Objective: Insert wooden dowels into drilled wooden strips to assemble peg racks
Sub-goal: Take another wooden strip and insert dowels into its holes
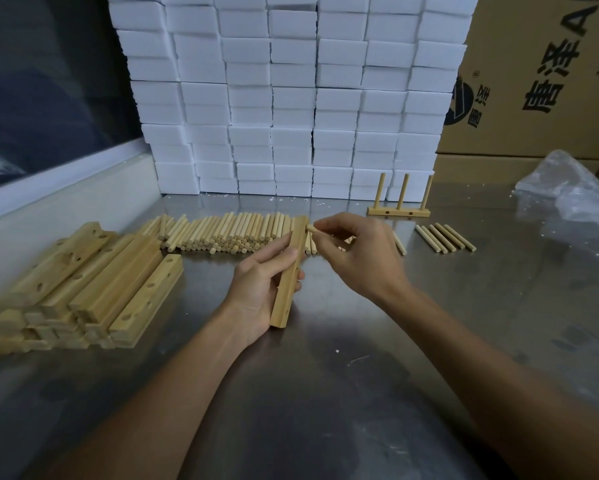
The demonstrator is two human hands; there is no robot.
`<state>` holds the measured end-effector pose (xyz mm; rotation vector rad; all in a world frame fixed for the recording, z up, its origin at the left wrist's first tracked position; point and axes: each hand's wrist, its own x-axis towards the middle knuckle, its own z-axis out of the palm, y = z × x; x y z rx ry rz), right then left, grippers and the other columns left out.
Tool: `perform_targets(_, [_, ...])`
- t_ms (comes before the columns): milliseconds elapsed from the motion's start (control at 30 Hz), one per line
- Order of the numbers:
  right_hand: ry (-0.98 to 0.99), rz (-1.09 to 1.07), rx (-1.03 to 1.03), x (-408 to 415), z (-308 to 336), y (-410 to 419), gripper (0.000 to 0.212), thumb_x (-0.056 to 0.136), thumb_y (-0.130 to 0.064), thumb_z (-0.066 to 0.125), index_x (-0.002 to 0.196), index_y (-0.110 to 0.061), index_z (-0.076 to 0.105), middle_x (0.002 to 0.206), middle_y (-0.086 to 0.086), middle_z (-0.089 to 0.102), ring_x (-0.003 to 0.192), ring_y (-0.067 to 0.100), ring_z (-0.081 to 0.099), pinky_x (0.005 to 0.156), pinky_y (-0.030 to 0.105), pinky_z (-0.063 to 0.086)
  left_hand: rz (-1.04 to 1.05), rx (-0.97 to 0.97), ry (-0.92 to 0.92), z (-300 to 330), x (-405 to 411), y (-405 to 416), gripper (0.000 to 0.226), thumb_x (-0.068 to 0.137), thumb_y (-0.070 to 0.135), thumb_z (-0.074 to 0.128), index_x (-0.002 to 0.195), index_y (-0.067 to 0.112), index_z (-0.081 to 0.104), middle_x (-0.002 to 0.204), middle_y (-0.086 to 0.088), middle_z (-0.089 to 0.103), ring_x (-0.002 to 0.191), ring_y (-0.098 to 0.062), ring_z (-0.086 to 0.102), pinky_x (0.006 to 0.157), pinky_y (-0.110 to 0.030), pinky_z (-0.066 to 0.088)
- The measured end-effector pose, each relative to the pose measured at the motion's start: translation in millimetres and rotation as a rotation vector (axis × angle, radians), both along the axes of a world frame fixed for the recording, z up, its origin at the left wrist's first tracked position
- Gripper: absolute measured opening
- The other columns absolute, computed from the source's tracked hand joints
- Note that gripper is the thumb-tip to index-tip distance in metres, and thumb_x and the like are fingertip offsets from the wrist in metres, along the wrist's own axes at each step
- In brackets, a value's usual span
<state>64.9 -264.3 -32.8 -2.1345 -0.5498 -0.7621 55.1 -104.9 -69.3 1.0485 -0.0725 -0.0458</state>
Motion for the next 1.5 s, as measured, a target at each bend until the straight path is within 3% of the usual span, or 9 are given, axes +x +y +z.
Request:
perform_targets(167, [-0.055,0.005,-0.066,-3.8,6.0,-1.4,0.018,0.089,-0.018,0.072,0.104,-0.009,0.075,0.087,-0.006,0.073,0.070,-0.012,0.059,0.072,0.001,0.045,0.023,-0.004,0.005,1.8,-2.2,-2.1,0.046,0.070,0.015,0.074,0.116,0.010,0.072,0.089,-0.009,0.071,0.064,-0.020,0.062,0.059,-0.030,0.051])
perform_targets(300, [-0.071,0.009,-0.124,-4.2,8.9,-1.3,0.018,0.089,-0.016,0.071,0.106,-0.010,0.075,0.094,-0.001,0.076,0.081,-0.002,0.063,0.077,0.005,0.048,0.028,-0.060,0.013,4.4,-4.4,-4.7,0.039,0.069,0.012,0.076,0.108,0.008,0.075,0.085,-0.011,0.069,0.061,-0.021,0.061,0.057,-0.031,0.053])
perform_targets(533, [-0.160,0.018,-0.248,-3.1,11.4,-5.6,0.016,0.089,-0.010,0.072,0.104,-0.004,0.075,0.094,0.006,0.075,0.085,0.018,0.071,0.078,0.034,0.057,0.073,0.031,-0.008,10.0,-6.4,-4.2,0.024,0.082,0.002,0.071,0.104,0.012,0.071,0.074,-0.006,0.072,0.054,-0.015,0.060,0.045,-0.024,0.046])
perform_targets(700, [-0.217,0.017,-0.276,-2.5,10.0,-7.0,0.016,0.091,-0.011,0.069,0.101,0.001,0.074,0.088,0.011,0.075,0.079,0.026,0.070,0.071,0.043,0.055,0.089,0.065,-0.034,12.7,-7.0,-5.6,0.025,0.083,0.001,0.071,0.107,0.008,0.070,0.073,-0.007,0.070,0.053,-0.017,0.057,0.043,-0.023,0.043])
perform_targets(833, [-0.130,0.000,-0.219,-1.3,7.6,-6.1,0.018,0.094,-0.018,0.066,0.102,-0.005,0.074,0.083,0.006,0.074,0.071,0.019,0.068,0.068,0.038,0.055,0.094,0.107,-0.054,13.5,-7.5,-7.5,0.028,0.083,0.000,0.071,0.111,0.004,0.070,0.080,-0.011,0.064,0.054,-0.017,0.055,0.044,-0.024,0.041])
perform_targets(1000, [0.142,0.086,-0.055,1.6,8.7,-7.7,0.013,0.094,-0.018,0.065,0.097,-0.008,0.074,0.074,-0.010,0.069,0.065,-0.001,0.066,0.062,0.015,0.053,0.096,0.144,-0.069,10.4,-7.4,-6.4,0.025,0.084,-0.002,0.070,0.106,0.009,0.072,0.083,-0.014,0.060,0.054,-0.016,0.055,0.044,-0.024,0.041])
perform_targets(1200, [-0.157,-0.093,-0.510,-3.6,7.2,-7.2,0.031,0.102,-0.032,0.050,0.102,-0.008,0.069,0.088,0.005,0.070,0.075,0.029,0.064,0.064,0.045,0.051,0.087,0.084,0.000,12.4,-6.2,-7.1,0.020,0.084,0.000,0.069,0.102,0.007,0.072,0.070,-0.008,0.069,0.052,-0.017,0.055,0.040,-0.023,0.040])
perform_targets(1333, [-0.089,-0.089,-0.304,-6.9,8.0,0.1,0.022,0.097,-0.025,0.059,0.096,-0.007,0.071,0.080,0.006,0.071,0.070,0.027,0.065,0.065,0.044,0.052,0.087,0.111,-0.037,14.2,-7.0,-5.0,0.017,0.085,-0.001,0.069,0.099,0.008,0.071,0.071,-0.009,0.067,0.052,-0.018,0.056,0.040,-0.023,0.039])
perform_targets(1500, [0.474,0.039,0.208,0.2,21.1,-3.0,0.023,0.093,-0.021,0.067,0.075,-0.010,0.075,0.064,0.001,0.070,0.049,0.004,0.055,0.048,0.020,0.044,0.089,0.168,-0.102,14.4,-7.9,-1.5,0.020,0.085,-0.003,0.069,0.100,0.010,0.073,0.075,-0.011,0.066,0.054,-0.019,0.055,0.041,-0.024,0.040])
